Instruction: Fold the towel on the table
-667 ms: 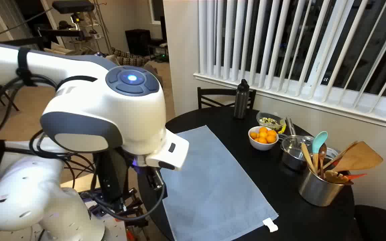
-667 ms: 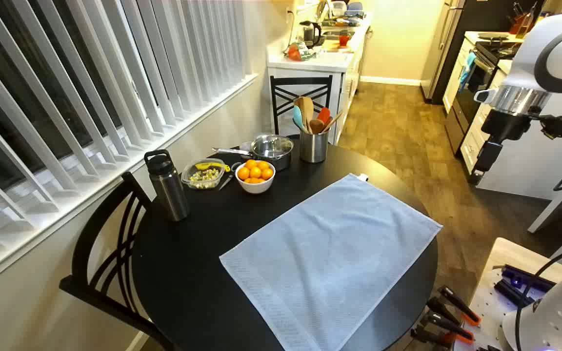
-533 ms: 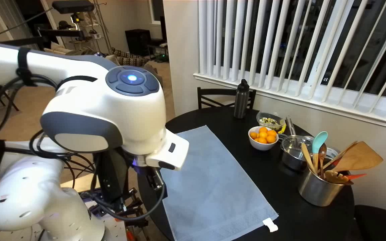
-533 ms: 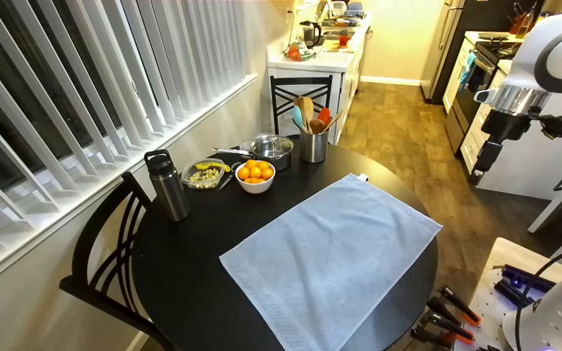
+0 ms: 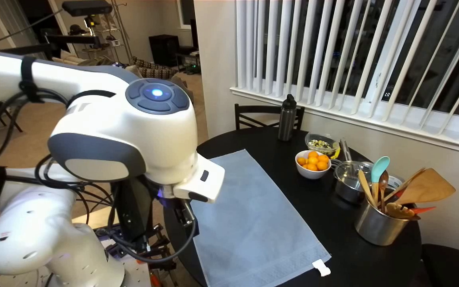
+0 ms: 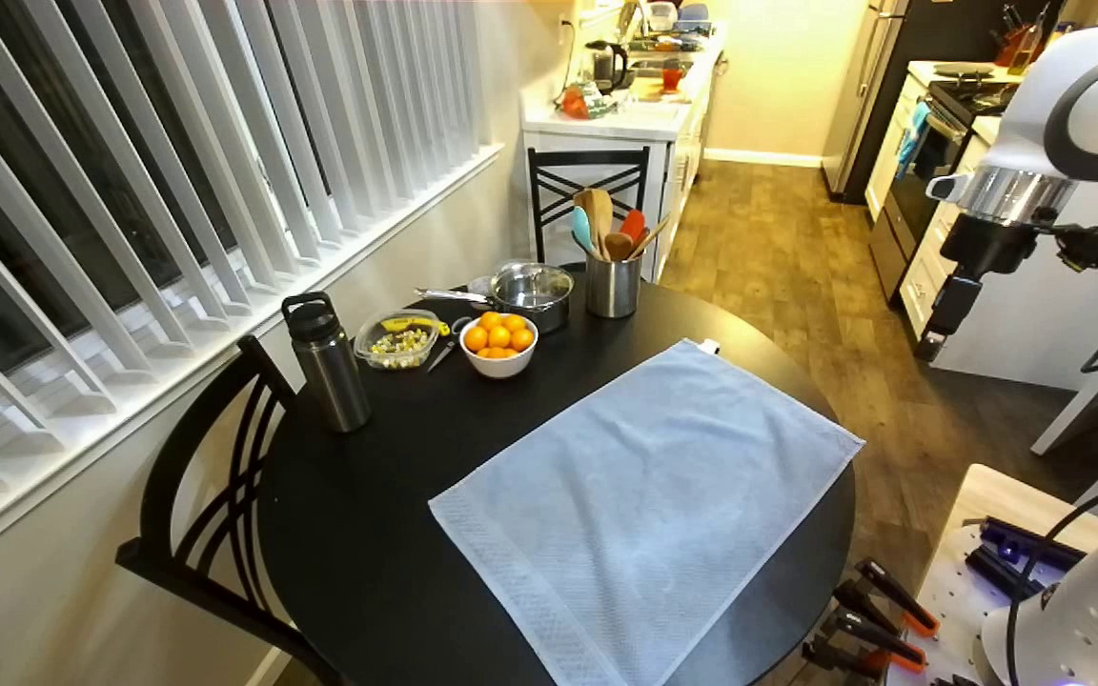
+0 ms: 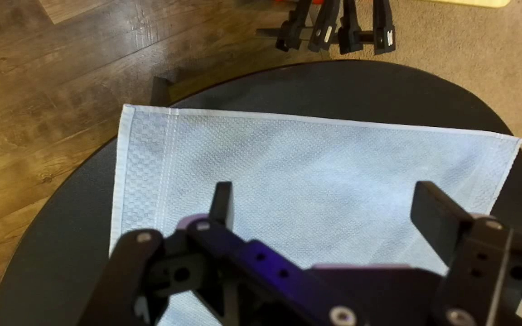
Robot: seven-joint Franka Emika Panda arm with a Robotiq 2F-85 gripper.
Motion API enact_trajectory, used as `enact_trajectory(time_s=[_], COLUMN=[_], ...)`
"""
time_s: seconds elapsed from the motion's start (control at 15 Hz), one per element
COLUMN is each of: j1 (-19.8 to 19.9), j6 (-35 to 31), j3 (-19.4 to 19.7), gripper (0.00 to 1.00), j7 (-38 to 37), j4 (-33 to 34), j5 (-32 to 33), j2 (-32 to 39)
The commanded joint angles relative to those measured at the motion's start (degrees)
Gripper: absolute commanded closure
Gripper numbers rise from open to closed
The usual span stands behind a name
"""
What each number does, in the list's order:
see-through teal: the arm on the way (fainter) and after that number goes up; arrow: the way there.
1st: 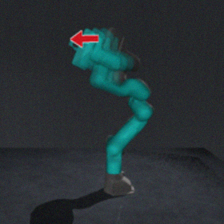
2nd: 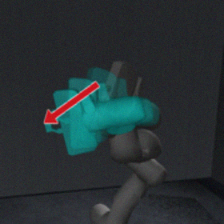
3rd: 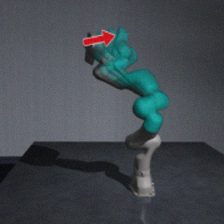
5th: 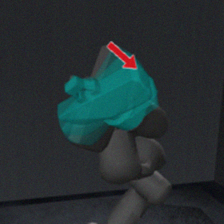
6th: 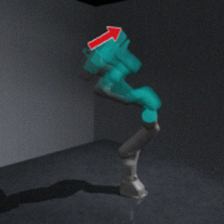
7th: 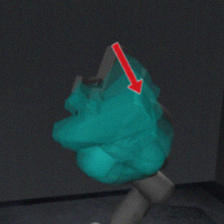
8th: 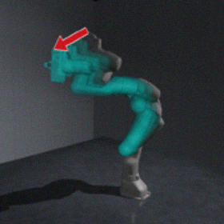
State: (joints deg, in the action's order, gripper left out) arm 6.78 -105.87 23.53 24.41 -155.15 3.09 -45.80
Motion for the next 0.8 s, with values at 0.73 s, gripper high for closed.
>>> enact_trajectory(time_s=[0.73], j1=[-30.35], j6=[-14.49], j3=[29.94], gripper=[0.00], j7=[26.39], j4=[23.08], j5=[-25.25], j2=[39.07])
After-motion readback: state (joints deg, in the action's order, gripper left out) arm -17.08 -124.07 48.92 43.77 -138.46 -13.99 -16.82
